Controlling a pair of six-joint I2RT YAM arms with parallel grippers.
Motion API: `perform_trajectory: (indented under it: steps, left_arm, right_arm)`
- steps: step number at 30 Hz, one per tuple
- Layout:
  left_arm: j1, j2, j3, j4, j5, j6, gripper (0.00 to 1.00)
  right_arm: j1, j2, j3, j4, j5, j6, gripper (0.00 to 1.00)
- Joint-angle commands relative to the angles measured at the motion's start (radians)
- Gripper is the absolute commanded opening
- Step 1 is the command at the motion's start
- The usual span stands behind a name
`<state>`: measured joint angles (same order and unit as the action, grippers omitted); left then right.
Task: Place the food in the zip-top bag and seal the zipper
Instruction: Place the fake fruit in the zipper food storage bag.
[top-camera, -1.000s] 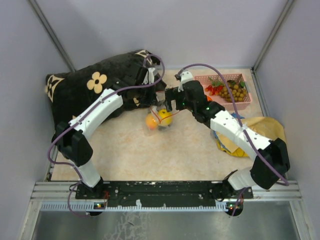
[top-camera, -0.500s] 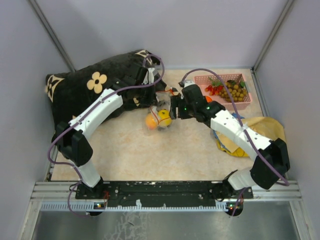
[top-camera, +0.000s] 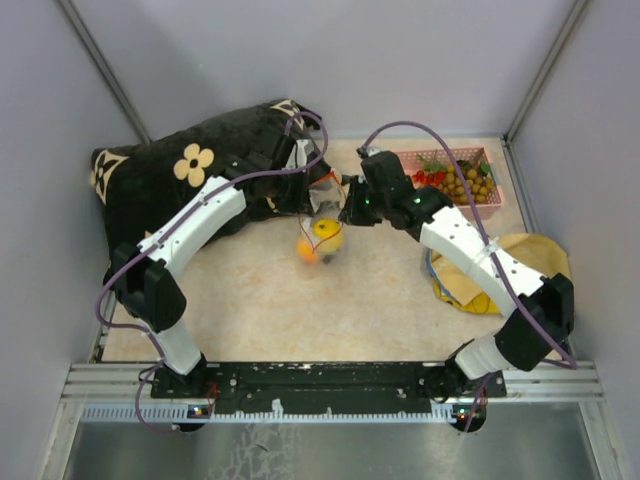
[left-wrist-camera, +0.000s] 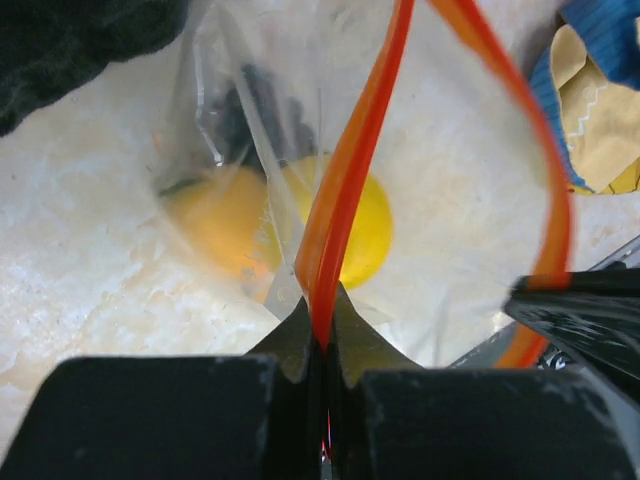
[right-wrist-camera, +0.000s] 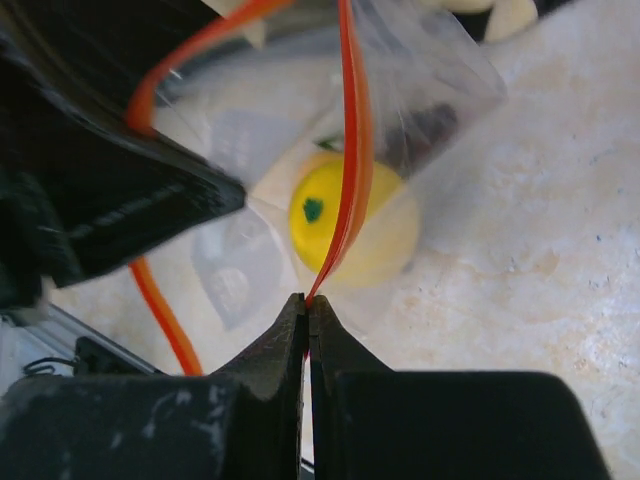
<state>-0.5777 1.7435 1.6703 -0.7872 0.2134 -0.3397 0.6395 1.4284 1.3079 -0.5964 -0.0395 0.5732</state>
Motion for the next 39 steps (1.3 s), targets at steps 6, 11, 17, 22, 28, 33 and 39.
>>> perform_trajectory:
  steps: [6, 11, 17, 22, 28, 33, 39]
  left_arm:
    - [0.009, 0.071, 0.128, -0.207, -0.001, 0.025, 0.0]
    - [0.012, 0.082, 0.126, -0.193, 0.053, 0.001, 0.0]
    - [0.012, 0.1, 0.122, -0.156, 0.114, -0.033, 0.0]
    - [0.012, 0.114, 0.134, -0.152, 0.126, -0.038, 0.0]
    - [0.013, 0.129, 0.213, -0.209, 0.071, -0.004, 0.0]
    - [0.013, 0.11, 0.249, -0.238, 0.008, 0.027, 0.0]
    - [0.013, 0.093, 0.252, -0.25, -0.028, 0.067, 0.0]
  right_arm:
    - [-0.05, 0.068, 0.256, -0.057, 0.012, -0.011, 0.0]
    - [-0.047, 0.067, 0.236, -0.044, 0.004, -0.085, 0.28]
    - [-0.019, -0.048, 0.145, -0.054, 0.021, -0.172, 0.57]
    - [-0.005, -0.136, 0.07, -0.059, 0.04, -0.176, 0.65]
    - [-0.01, -0.144, 0.072, -0.088, 0.144, -0.217, 0.66]
    - [-0.084, -0.131, 0.113, -0.066, 0.114, -0.262, 0.71]
    - [-0.195, -0.077, 0.176, -0.064, 0.115, -0.337, 0.82]
